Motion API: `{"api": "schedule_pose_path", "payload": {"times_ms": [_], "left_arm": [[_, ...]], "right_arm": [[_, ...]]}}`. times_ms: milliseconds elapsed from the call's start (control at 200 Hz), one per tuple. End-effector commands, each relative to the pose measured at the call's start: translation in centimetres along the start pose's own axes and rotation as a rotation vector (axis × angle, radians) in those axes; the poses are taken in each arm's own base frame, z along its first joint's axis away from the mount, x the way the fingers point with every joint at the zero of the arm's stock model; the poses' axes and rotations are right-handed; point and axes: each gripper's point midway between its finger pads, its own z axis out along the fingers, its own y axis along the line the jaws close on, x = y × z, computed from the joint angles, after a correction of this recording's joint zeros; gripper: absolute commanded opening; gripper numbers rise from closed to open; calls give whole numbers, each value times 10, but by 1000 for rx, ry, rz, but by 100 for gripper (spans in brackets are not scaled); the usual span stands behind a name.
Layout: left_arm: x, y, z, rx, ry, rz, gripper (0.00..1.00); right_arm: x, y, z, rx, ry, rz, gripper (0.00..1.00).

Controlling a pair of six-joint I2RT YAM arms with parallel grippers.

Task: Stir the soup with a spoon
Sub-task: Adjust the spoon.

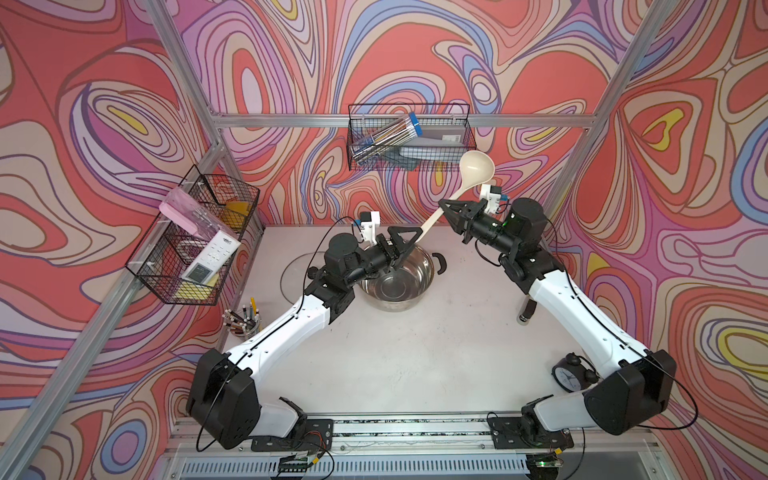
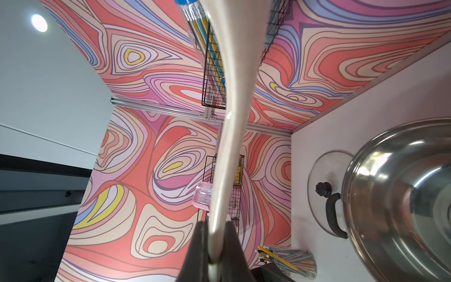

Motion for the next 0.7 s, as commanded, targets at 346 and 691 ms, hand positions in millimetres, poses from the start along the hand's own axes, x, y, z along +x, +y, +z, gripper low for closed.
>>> {"api": "schedule_pose_path", "payload": {"times_ms": [346,691], "left_arm": [[-2,-57,9,190,-19,7,54],[4,-55,15,174,-8,9,43]], "right_arm": [[2,-5,2,-41,-8,21,0],[1,-12,3,-39,-23,34,0]]}}
